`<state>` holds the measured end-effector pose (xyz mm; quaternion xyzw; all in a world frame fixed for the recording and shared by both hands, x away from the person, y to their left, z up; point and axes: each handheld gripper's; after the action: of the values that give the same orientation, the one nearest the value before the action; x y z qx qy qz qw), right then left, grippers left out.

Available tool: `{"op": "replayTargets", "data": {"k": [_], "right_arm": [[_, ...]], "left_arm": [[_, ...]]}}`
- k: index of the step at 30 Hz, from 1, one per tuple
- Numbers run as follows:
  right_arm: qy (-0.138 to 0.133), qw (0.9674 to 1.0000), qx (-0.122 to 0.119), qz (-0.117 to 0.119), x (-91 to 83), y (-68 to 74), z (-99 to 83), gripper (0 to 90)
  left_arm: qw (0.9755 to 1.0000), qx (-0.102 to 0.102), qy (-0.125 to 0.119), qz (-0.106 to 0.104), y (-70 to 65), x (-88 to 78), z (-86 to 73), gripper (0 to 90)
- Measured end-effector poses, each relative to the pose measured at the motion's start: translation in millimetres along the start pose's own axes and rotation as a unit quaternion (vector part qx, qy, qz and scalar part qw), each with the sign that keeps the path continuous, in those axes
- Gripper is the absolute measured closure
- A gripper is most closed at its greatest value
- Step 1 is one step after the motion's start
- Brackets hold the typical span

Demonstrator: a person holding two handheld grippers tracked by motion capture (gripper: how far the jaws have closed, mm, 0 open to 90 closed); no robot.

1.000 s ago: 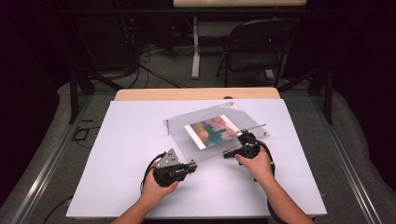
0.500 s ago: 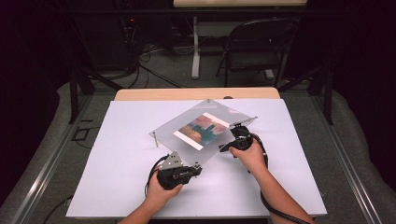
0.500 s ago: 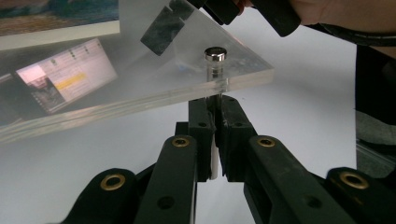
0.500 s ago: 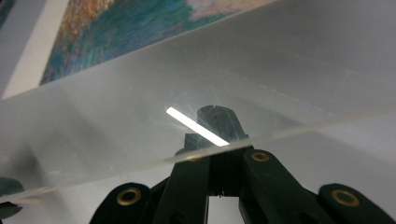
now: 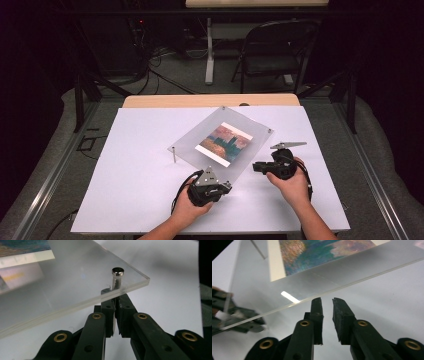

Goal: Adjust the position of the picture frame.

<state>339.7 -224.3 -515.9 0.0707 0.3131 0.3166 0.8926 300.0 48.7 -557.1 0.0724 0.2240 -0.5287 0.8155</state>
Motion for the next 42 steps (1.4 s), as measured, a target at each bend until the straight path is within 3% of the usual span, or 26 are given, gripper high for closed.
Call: {"op": "replayTargets", "data": {"k": [3, 6, 8, 11, 16, 19, 23, 27, 32, 38, 42], "right_arm": [[-0.014, 0.9999, -0.003, 0.009, -8.1, 4.0, -10.1, 72.3], [-0.025, 0.9993, 0.003, 0.027, -12.6, 8.4, -19.0, 67.2], [-0.031, 0.9992, -0.011, 0.024, -15.9, 12.9, -23.7, 64.9], [-0.045, 0.9983, -0.031, 0.022, -21.0, 19.3, -29.7, 60.6], [-0.067, 0.9945, -0.081, 0.007, -23.5, 31.2, -40.2, 51.3], [-0.058, 0.9933, -0.1, -0.001, -20.4, 35.6, -45.9, 51.0], [-0.065, 0.9923, -0.105, 0.001, -15.9, 37.4, -48.0, 51.7], [-0.083, 0.991, -0.104, 0.011, -16.8, 37.8, -48.9, 51.6], [-0.086, 0.9914, -0.099, 0.008, -17.4, 35.4, -53.2, 51.3], [-0.086, 0.9915, -0.097, 0.009, -20.1, 36.3, -55.5, 52.9], [-0.093, 0.9907, -0.099, 0.011, -22.1, 38.1, -57.0, 55.1]], "left_arm": [[1.0, -0.006, 0.004, -0.004, -0.1, 0.6, -1.1, 84.0], [0.9999, -0.005, 0.002, -0.014, -2.4, -3.8, -2.3, 74.4], [0.9999, 0.003, 0.008, -0.014, -4.3, -8.8, -3.9, 68.1], [0.9998, -0.003, 0.001, -0.018, -3.6, -21.5, -4.0, 63.5], [0.9995, -0.012, -0.025, 0.012, 2.6, -48.8, -4.9, 53.9], [0.9985, -0.016, -0.041, 0.034, 10.2, -65.0, -6.7, 50.5], [0.995, -0.027, -0.062, 0.073, 24.5, -85.6, -9.7, 48.7], [0.9905, -0.032, -0.066, 0.116, 43.5, -104.7, -16.1, 46.9], [0.9833, -0.056, -0.068, 0.159, 68.8, -122.1, -25.4, 47.5], [0.9758, -0.074, -0.066, 0.195, 92.0, -126.9, -33.1, 52.8], [0.9703, -0.105, -0.074, 0.205, 109.3, -123.2, -35.9, 57.8]]}}
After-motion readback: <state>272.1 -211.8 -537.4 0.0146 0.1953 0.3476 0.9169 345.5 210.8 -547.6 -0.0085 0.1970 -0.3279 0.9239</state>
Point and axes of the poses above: each handheld gripper's, and its own axes: x roughly forward along the jaws, z roughly out of its top, y roughly to its left, and after that the axes turned 10 degrees about -y, right-handed
